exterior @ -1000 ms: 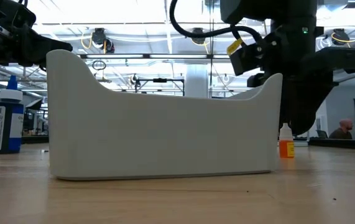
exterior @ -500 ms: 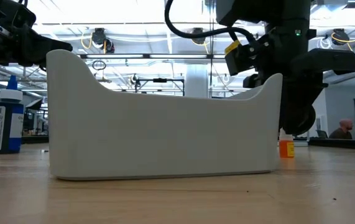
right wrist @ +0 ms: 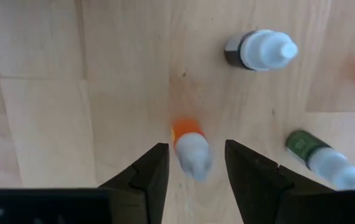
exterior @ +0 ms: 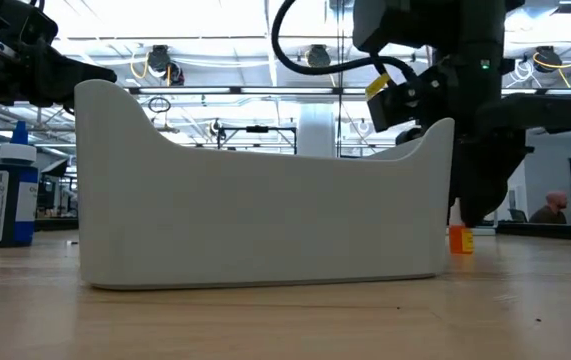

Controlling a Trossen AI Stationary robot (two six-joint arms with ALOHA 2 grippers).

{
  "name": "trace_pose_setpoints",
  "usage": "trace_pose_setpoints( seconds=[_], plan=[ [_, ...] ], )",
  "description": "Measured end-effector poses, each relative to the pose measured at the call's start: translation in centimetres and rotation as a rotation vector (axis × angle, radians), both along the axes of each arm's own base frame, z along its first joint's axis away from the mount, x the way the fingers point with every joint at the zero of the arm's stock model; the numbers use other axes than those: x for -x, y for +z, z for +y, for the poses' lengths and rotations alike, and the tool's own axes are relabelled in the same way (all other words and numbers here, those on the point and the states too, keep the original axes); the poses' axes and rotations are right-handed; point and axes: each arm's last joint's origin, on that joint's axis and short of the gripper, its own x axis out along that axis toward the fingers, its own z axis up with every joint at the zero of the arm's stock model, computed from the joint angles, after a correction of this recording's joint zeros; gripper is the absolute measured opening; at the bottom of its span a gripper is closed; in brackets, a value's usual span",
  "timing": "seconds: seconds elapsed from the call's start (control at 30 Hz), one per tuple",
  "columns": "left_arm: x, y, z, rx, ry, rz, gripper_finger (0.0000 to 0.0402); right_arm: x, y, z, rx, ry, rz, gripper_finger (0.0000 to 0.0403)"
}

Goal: Pick & Place food coloring
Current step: Put the small orange food coloring bottle in the gray bin

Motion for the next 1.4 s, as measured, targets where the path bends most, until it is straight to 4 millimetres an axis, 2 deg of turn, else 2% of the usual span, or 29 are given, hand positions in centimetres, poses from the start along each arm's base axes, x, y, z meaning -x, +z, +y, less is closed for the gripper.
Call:
trace_pose_setpoints(
  seconds=[0.4,0.63,1.27,1.4],
  plan=[
    [0.0,0.0,0.0,0.0,0.0,0.0,0.0026,0.2,1.5,0.0,-0.021,-0.015,-0.072,0.0141],
    [0.0,0.0,0.0,0.0,0.0,0.0,0.0026,0.9,0.1,-0.3,-0.017,-0.022,-0.052,0.0141],
    [0.0,0.0,0.0,0.0,0.0,-0.001,0.0026,0.7,0.0,-0.1,-0.073,-0.02,-0.065,0.0141],
    [0.0,0.0,0.0,0.0,0.001,0.0,0.0026,0.7,0.0,-0.1,-0.07,-0.02,-0.067,0.013]
  ],
)
